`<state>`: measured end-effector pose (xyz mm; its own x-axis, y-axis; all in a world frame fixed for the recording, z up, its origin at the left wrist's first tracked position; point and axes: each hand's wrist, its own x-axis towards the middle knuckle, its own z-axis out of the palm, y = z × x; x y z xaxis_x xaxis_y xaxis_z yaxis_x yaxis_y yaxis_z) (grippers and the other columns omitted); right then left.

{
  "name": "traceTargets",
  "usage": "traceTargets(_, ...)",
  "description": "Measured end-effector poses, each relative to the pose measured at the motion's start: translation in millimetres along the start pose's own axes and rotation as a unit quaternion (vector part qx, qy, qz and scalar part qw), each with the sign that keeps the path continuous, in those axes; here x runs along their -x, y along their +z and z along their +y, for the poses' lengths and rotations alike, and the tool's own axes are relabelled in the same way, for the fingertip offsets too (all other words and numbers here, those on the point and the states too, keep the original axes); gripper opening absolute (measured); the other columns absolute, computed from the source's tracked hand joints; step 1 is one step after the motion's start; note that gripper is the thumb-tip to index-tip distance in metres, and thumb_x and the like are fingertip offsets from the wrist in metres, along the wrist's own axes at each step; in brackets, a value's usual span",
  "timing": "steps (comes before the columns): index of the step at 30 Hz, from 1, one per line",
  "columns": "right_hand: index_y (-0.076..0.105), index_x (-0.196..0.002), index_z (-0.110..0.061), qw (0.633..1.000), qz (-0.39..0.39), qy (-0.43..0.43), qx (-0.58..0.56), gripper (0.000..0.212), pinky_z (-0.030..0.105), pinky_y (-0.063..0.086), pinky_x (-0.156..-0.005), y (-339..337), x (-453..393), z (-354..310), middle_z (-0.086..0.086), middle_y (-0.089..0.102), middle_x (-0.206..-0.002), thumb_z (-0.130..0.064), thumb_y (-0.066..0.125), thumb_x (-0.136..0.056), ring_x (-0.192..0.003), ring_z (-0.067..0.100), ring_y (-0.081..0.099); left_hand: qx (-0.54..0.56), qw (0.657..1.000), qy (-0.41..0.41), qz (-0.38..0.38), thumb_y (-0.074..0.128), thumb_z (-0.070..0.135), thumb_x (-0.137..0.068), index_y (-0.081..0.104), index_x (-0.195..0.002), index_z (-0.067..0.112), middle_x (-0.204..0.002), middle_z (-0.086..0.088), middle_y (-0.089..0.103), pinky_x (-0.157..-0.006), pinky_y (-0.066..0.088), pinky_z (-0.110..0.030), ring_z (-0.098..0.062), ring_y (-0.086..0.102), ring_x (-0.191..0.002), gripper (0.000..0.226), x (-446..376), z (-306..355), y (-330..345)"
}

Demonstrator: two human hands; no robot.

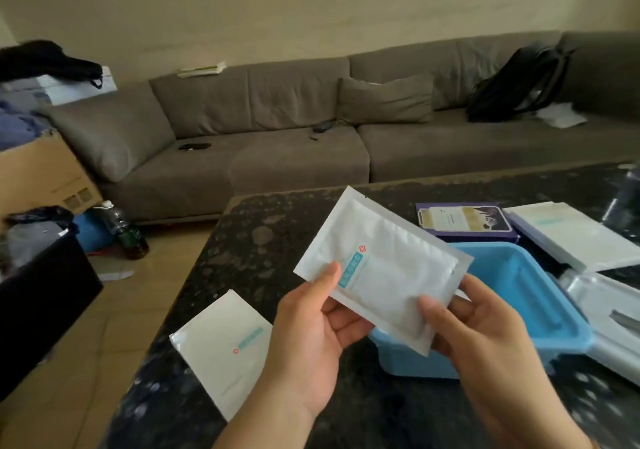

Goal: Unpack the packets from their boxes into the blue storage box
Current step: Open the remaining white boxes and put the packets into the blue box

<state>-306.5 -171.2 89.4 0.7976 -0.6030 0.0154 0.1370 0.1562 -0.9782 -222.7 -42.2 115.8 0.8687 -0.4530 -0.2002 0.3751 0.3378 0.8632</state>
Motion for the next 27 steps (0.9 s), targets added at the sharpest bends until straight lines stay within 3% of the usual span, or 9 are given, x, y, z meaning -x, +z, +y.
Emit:
traceTargets(4, 0.062, -0.118, -0.02, 1.0, -0.001, 0.015, 0.021, 0.039, 0.037, 0.06, -0.066, -21.9, -7.0, -9.2, 0.012, 0.077, -0.092, -0.01, 0.067, -0.08, -0.084, 0.029, 0.074, -0.075, 0.997, 0.019, -0.004, 0.063, 0.036, -0.079, 0.075, -0.102, 0.014, -0.101, -0.008, 0.076, -0.076, 0.054, -0.039, -0.023, 0.074, -0.09, 0.034, -9.9, -2.7, -2.4)
traceTargets(7, 0.057, -0.123, -0.026, 0.998, 0.006, 0.013, 0.057, 0.053, 0.045, 0.059, -0.076, -41.0, -18.3, -25.1, 0.01, 0.077, -0.091, -0.017, 0.069, -0.072, -0.082, 0.029, 0.075, -0.147, 0.988, 0.001, -0.04, 0.064, 0.036, -0.075, 0.076, -0.098, 0.01, -0.099, -0.008, 0.077, -0.071, 0.053, -0.034, -0.023, 0.075, -0.086, 0.036, -18.3, 2.3, -3.5)
traceTargets(11, 0.045, -0.133, -0.037, 0.988, 0.004, 0.049, 0.144, 0.062, 0.043, 0.06, -0.073, -66.4, -43.6, -43.0, 0.004, 0.077, -0.09, -0.011, 0.068, -0.082, -0.079, 0.023, 0.075, -0.29, 0.954, 0.004, -0.076, 0.068, 0.039, -0.075, 0.075, -0.095, 0.009, -0.095, -0.001, 0.077, -0.07, 0.054, -0.03, -0.017, 0.075, -0.082, 0.037, -35.3, 7.9, 3.5)
traceTargets(15, 0.047, -0.137, -0.03, 0.975, -0.003, 0.092, 0.203, 0.061, 0.043, 0.061, -0.074, -81.9, -64.5, -37.7, 0.007, 0.077, -0.085, -0.007, 0.069, -0.084, -0.078, 0.025, 0.075, -0.463, 0.872, 0.156, -0.014, 0.068, 0.028, -0.09, 0.076, -0.087, 0.024, -0.082, 0.011, 0.074, -0.077, 0.055, -0.027, -0.004, 0.069, -0.08, 0.009, -59.9, 0.1, 2.8)
traceTargets(18, 0.045, -0.14, -0.028, 0.961, -0.004, 0.129, 0.246, 0.067, 0.047, 0.06, -0.079, -86.9, -75.1, -30.1, 0.014, 0.076, -0.087, -0.005, 0.072, -0.083, -0.078, 0.03, 0.074, -0.567, 0.79, 0.234, -0.017, 0.072, 0.03, -0.087, 0.073, -0.098, 0.032, -0.097, 0.021, 0.07, -0.09, 0.054, -0.025, 0.002, 0.063, -0.096, 0.011, -69.3, -5.8, -0.6)
traceTargets(22, 0.041, -0.142, -0.031, 0.943, -0.031, 0.164, 0.289, 0.07, 0.048, 0.06, -0.082, -86.8, -80.6, -24.2, 0.011, 0.075, -0.09, -0.007, 0.072, -0.084, -0.08, 0.027, 0.074, -0.659, 0.724, 0.188, -0.086, 0.073, 0.04, -0.085, 0.064, -0.118, 0.039, -0.131, 0.022, 0.056, -0.112, 0.038, -0.034, 0.0, 0.043, -0.128, 0.035, -69.9, -7.4, 0.5)
traceTargets(27, 0.033, -0.146, -0.031, 0.911, -0.072, 0.187, 0.362, 0.077, 0.046, 0.059, -0.086, -82.9, -82.3, -21.4, 0.006, 0.074, -0.092, -0.018, 0.076, -0.082, -0.077, 0.022, 0.075, -0.749, 0.636, 0.102, -0.153, 0.071, 0.051, -0.083, 0.048, -0.134, 0.044, -0.144, 0.019, 0.041, -0.12, 0.008, -0.047, -0.005, 0.017, -0.144, 0.056, -70.5, -4.2, 6.8)
